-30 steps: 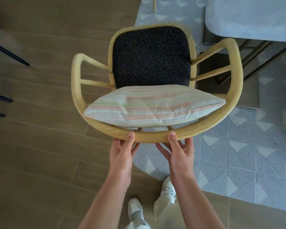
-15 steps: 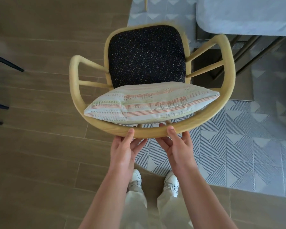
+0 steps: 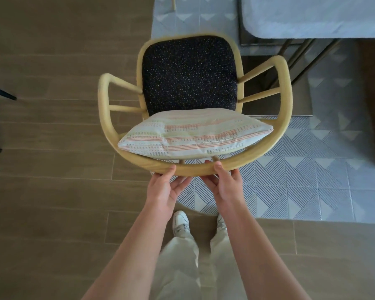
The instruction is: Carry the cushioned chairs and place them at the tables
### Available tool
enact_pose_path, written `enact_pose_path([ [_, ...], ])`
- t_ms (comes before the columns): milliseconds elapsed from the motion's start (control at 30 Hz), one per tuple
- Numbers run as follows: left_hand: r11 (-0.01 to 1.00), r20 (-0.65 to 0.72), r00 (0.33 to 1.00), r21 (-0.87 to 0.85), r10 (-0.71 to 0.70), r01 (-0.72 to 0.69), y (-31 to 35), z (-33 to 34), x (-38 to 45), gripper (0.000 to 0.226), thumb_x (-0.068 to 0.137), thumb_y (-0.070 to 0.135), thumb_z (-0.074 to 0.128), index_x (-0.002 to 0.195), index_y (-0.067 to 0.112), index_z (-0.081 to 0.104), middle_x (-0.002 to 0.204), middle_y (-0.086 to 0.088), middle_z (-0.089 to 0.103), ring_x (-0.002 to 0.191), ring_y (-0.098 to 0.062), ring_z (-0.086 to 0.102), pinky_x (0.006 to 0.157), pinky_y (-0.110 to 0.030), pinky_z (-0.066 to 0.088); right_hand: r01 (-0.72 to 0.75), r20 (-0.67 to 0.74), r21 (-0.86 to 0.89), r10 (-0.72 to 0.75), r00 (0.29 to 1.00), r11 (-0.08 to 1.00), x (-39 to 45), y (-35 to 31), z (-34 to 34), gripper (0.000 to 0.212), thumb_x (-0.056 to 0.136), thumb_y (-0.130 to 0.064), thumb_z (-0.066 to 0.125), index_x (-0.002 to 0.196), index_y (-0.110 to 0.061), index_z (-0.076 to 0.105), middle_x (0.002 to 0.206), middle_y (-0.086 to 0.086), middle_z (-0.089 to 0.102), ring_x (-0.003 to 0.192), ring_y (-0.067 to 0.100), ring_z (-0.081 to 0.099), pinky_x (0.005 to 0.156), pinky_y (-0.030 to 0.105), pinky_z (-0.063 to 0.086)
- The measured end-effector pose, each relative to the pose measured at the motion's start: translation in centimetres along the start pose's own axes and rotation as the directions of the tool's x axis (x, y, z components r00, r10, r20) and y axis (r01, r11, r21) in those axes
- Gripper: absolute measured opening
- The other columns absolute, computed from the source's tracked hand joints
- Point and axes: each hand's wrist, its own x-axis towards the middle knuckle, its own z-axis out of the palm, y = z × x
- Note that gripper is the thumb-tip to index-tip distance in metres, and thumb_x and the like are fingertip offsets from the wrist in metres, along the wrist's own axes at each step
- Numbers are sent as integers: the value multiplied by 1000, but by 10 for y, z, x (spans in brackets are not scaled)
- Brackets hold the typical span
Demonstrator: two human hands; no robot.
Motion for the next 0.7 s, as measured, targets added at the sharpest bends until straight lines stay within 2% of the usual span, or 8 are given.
enact_pose_path([
  [100, 999, -32, 999, 36, -35, 37, 2, -15, -9, 24, 96, 6, 65, 120, 6, 63, 112, -19, 74, 93, -35, 76, 68, -37, 63, -32, -43, 15, 33, 999, 999, -16, 15, -1, 45, 98, -12, 62, 140, -17, 47, 121, 6, 71, 104, 23, 73, 90, 45, 59],
  [233, 996, -5, 998, 68, -57, 57, 11, -29, -20, 24, 96, 6, 64, 120, 7, 63, 111, -18, 75, 92, -34, 76, 68, -36, 63, -18, -56, 36, 20, 998, 999, -36, 27, 1, 47, 99, -13, 61, 143, -19, 45, 129, 5, 68, 109, 24, 70, 91, 44, 59],
  [367, 993, 18, 998, 106, -58, 56, 18, -35, -25, 22, 98, 6, 63, 119, 7, 63, 109, -17, 76, 89, -31, 76, 73, -38, 64, -13, -74, 53, 17, 997, 999, -46, 32, 6, 45, 100, -11, 59, 141, -18, 46, 124, 2, 71, 106, 23, 72, 92, 47, 58],
  [500, 992, 35, 998, 116, -57, 53, 23, -39, -27, 20, 99, 6, 61, 119, 9, 62, 104, -14, 77, 88, -30, 77, 68, -35, 63, -7, -88, 48, 11, 996, 999, -53, 35, 11, 43, 100, -12, 59, 141, -15, 46, 130, 4, 67, 108, 25, 71, 95, 49, 56],
  [700, 988, 47, 998, 150, -41, 34, 33, -38, -21, 22, 97, 8, 65, 118, 9, 64, 107, -15, 77, 91, -31, 76, 69, -35, 62, 20, -64, 74, -15, 998, 997, -52, 35, 15, 42, 99, -12, 61, 138, -21, 48, 125, 3, 70, 104, 22, 73, 90, 45, 59],
])
